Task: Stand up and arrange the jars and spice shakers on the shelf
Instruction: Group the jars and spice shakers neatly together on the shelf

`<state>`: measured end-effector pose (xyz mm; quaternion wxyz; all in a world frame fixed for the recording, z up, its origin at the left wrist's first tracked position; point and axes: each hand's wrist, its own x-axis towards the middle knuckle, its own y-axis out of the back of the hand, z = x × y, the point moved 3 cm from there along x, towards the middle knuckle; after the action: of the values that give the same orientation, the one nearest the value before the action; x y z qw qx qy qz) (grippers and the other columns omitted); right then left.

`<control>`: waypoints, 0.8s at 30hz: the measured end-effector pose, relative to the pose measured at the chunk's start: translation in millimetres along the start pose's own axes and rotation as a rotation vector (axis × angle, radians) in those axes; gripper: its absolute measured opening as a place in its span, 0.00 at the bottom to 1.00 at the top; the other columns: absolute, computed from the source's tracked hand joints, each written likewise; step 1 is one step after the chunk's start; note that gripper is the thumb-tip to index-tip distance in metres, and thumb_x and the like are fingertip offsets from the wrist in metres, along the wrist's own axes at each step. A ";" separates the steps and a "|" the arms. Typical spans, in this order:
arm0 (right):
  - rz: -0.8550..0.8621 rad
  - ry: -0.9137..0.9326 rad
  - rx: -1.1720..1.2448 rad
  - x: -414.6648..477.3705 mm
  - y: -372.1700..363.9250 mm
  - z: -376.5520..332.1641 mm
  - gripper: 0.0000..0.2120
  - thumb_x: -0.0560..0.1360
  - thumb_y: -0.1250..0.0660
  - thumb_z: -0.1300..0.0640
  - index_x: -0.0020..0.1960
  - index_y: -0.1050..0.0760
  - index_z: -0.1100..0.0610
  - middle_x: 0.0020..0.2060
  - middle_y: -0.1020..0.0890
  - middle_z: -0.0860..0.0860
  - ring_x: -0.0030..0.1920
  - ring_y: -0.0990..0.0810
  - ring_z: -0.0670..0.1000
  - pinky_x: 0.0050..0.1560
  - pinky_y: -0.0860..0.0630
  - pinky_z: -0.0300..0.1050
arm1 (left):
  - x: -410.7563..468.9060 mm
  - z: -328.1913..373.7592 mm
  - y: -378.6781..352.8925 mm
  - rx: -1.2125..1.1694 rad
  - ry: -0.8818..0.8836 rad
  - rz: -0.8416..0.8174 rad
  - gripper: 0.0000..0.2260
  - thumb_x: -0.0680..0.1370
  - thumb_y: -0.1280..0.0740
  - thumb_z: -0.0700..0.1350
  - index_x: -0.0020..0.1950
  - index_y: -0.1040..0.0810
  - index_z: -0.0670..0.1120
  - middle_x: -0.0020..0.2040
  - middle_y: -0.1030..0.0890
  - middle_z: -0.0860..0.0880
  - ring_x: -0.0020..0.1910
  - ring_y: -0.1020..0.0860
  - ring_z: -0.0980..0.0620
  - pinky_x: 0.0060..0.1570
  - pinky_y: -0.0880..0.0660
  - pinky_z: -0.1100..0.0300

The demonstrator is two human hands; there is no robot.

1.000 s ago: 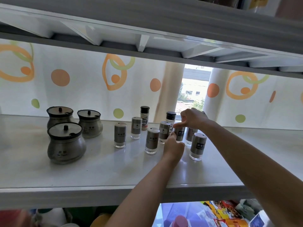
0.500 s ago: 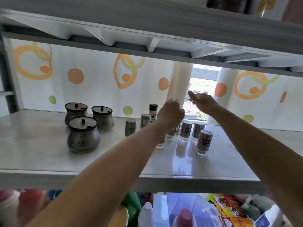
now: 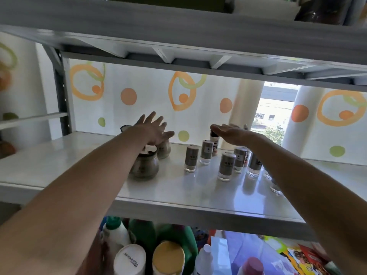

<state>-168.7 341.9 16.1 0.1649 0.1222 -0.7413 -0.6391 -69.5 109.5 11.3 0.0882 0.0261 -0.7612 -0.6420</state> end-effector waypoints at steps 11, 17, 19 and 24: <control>-0.036 0.330 0.344 6.3 -42.0 -149.1 0.27 0.80 0.53 0.40 0.74 0.41 0.52 0.74 0.39 0.54 0.75 0.42 0.52 0.73 0.48 0.50 | -1.7 -66.0 -52.6 -0.721 0.110 0.057 0.20 0.79 0.49 0.53 0.65 0.33 0.43 0.73 0.37 0.38 0.72 0.39 0.38 0.71 0.42 0.44; -0.052 0.396 0.421 4.5 -73.1 -173.2 0.18 0.74 0.36 0.43 0.34 0.29 0.56 0.31 0.29 0.49 0.35 0.30 0.48 0.39 0.36 0.43 | 0.1 -70.9 -84.5 -1.351 0.236 0.081 0.26 0.79 0.46 0.60 0.74 0.38 0.50 0.73 0.33 0.48 0.71 0.34 0.50 0.67 0.38 0.60; -0.018 0.403 0.492 4.4 -78.2 -171.6 0.22 0.73 0.34 0.44 0.29 0.38 0.55 0.27 0.34 0.49 0.31 0.35 0.48 0.37 0.39 0.44 | -2.3 -68.6 -86.7 -1.401 0.227 0.117 0.21 0.80 0.44 0.54 0.72 0.34 0.48 0.69 0.29 0.45 0.68 0.31 0.49 0.61 0.36 0.62; 0.005 0.448 0.533 -6.6 -80.3 -170.8 0.22 0.74 0.35 0.44 0.32 0.37 0.58 0.30 0.35 0.53 0.33 0.36 0.49 0.39 0.40 0.44 | -17.5 -58.3 -82.6 -1.482 0.193 0.117 0.19 0.82 0.46 0.50 0.71 0.32 0.45 0.70 0.29 0.42 0.69 0.31 0.48 0.59 0.38 0.64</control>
<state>-96.6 177.3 -41.8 0.2872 0.2963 -0.8279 -0.3798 -48.6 41.1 -62.3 0.1832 -0.0245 -0.1182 -0.9756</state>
